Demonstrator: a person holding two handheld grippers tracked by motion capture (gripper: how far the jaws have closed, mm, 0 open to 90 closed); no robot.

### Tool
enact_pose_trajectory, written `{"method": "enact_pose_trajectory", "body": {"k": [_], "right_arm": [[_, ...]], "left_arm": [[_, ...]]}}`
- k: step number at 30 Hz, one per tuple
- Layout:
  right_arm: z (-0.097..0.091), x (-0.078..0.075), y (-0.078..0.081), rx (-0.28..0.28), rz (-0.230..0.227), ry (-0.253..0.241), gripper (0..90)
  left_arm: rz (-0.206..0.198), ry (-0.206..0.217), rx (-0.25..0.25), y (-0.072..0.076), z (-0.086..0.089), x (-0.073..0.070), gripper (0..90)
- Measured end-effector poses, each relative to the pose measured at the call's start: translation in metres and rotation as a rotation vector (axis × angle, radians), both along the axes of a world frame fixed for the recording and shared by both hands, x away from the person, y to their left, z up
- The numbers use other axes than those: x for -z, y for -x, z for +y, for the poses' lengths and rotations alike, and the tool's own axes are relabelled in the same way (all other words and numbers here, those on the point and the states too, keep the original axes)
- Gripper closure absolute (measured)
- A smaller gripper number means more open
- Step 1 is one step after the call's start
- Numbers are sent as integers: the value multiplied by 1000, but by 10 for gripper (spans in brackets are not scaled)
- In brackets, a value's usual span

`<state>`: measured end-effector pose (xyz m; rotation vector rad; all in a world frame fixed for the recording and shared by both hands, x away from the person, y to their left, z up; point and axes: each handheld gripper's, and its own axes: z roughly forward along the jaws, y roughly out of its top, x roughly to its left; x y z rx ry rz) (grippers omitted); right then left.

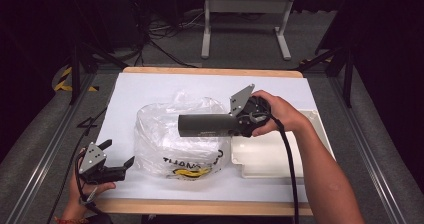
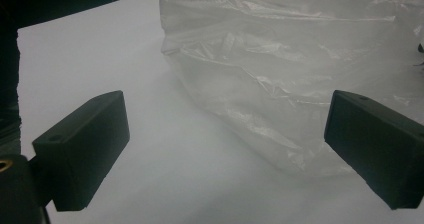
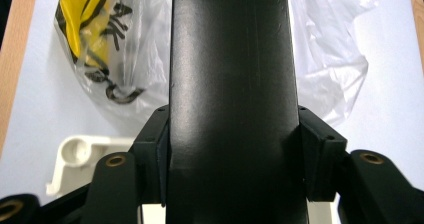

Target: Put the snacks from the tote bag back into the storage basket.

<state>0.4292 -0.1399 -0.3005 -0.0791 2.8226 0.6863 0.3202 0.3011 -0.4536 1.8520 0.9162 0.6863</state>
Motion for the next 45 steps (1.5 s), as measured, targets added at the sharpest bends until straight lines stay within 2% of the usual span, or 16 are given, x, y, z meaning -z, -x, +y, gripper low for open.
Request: {"method": "enact_pose_trajectory", "body": {"k": [9, 16, 22, 27, 37, 45], "right_arm": [[-35, -7, 5, 31, -8, 9, 426], [-63, -12, 10, 57, -12, -7, 426], [-79, -15, 15, 58, -19, 2, 426], [-92, -16, 18, 72, -19, -12, 426], [-112, -15, 23, 81, -21, -1, 427], [-139, -11, 27, 114, -16, 14, 426]], "left_arm": [[3, 3, 4, 0, 0, 0, 49], [3, 1, 5, 0, -1, 0, 48], [3, -3, 5, 0, -1, 0, 48], [5, -5, 8, 0, -1, 0, 49], [6, 10, 10, 0, 0, 0, 48], [9, 10, 12, 0, 0, 0, 48]]}}
